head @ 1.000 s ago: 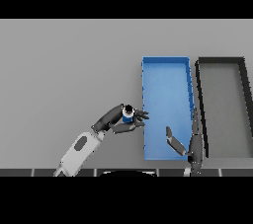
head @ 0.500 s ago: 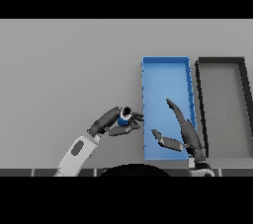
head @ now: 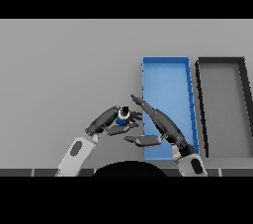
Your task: Pick up the blue pipe and place it into the blue bin.
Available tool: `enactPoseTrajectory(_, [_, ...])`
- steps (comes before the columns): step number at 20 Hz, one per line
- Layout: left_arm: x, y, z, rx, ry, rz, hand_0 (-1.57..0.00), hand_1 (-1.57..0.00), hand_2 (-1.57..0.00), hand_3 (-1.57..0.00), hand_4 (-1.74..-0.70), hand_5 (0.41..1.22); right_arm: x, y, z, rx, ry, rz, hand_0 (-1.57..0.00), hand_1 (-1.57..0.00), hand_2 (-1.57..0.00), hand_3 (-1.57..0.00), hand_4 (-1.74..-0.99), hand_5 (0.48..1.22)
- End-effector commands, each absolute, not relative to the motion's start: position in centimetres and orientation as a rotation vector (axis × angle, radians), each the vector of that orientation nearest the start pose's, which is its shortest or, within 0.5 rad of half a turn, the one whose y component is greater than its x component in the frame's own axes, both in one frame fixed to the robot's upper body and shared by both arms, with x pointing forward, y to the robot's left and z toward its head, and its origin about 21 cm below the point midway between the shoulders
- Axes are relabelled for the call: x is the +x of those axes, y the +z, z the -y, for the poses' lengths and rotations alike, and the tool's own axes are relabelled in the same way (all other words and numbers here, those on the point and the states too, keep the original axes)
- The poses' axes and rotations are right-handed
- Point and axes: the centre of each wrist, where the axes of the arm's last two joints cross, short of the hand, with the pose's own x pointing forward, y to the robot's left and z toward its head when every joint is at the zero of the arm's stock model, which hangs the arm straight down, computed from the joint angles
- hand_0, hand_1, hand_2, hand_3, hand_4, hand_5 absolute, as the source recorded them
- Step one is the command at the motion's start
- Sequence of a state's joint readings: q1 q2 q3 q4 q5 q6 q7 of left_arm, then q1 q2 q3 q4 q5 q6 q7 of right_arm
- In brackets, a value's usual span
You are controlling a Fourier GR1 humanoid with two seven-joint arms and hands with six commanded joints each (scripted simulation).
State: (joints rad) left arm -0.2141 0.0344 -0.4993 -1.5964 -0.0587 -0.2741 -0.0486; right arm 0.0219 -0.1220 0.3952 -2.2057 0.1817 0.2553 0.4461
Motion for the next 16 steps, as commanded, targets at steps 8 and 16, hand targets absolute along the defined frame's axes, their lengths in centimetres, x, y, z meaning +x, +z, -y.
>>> enactPoseTrajectory(8, [25.6, 4.5, -9.7, -0.649, -0.801, 1.691, -1.57, -1.57, -1.57, -1.57, -1.47, 1.221, 21.3, 15.9, 13.3, 0.244, 0.848, 1.698, 0.00, 0.00, 0.00, 0.00, -1.200, 0.514])
enactPoseTrajectory(16, [26.0, 4.3, -9.6, -0.621, -0.796, 1.642, -1.57, -1.57, -1.54, -1.16, -1.63, 1.221, 23.4, 16.9, 11.2, 0.282, 0.938, 1.669, -0.82, -0.84, -0.84, -0.66, -1.446, 0.527])
